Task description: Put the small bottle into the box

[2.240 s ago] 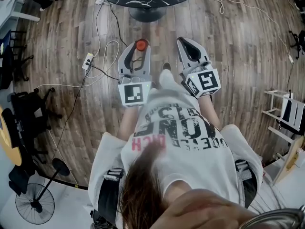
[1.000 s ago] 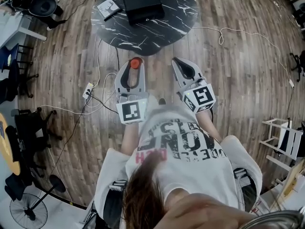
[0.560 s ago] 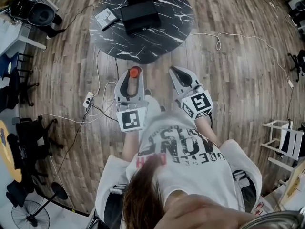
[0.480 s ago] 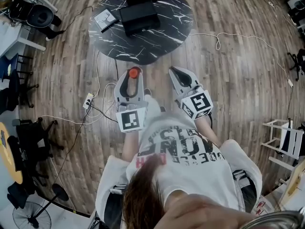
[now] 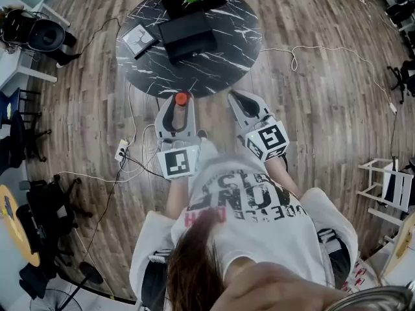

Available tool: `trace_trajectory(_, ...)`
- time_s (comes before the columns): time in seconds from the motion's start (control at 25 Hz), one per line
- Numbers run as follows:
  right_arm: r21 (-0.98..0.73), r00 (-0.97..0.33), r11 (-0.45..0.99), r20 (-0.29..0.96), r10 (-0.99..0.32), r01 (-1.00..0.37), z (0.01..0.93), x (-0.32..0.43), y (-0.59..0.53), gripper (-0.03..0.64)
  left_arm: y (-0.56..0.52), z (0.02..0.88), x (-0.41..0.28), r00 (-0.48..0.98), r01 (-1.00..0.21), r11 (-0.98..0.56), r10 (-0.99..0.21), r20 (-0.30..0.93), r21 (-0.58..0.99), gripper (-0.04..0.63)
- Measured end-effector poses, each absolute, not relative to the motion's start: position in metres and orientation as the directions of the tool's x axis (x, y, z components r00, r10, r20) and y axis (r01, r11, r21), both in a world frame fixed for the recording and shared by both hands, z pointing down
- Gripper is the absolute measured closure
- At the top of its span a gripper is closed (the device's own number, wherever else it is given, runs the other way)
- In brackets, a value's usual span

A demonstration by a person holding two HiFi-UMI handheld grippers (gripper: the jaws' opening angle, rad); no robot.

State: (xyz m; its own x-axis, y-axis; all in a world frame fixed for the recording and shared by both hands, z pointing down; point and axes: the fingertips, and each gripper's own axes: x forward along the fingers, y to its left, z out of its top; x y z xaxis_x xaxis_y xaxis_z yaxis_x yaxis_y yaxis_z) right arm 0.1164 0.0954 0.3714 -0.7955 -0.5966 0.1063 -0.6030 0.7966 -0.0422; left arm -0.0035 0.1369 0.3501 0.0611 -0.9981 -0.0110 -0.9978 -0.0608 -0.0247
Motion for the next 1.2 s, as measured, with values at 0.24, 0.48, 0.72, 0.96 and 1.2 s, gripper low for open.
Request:
trace_trajectory(0.24,-0.028,-0.774,0.775,0.097,-0.626,-0.631,0.357,0.091,0.049,0.607,0.086,0.334,-0.030,0.100,-0.995,-0.099,-0.994,-0.037,-0.030,0.463)
trace_trajectory(0.48,-0.023,-0.750,0.752,0.096,-0.655,-0.659,0.352,0.069,0.014,0.607,0.052,0.326,-0.055,0.123,-0.992,-0.121,-0.991,-0.045,-0.035,0.463)
trace_trajectory(0.72,-0.032,-0.749,0.751,0.101,-0.654,-0.660,0.359,0.044,-0.006,0.607,0.033,0.332,-0.081,0.122,-0.992,-0.121,-0.992,-0.032,-0.034,0.463)
trace_trajectory(0.96,-0.042,-0.742,0.742,0.101,-0.663,-0.669,0.362,0.026,-0.018,0.607,0.021,0.338,-0.100,0.130,-0.991,-0.129,-0.991,-0.018,-0.036,0.463)
trace_trajectory(1.2,-0.047,-0.736,0.737,0.115,-0.667,-0.675,0.367,0.018,-0.028,0.607,0.012,0.344,-0.110,0.131,-0.991,-0.131,-0.991,-0.007,-0.028,0.463)
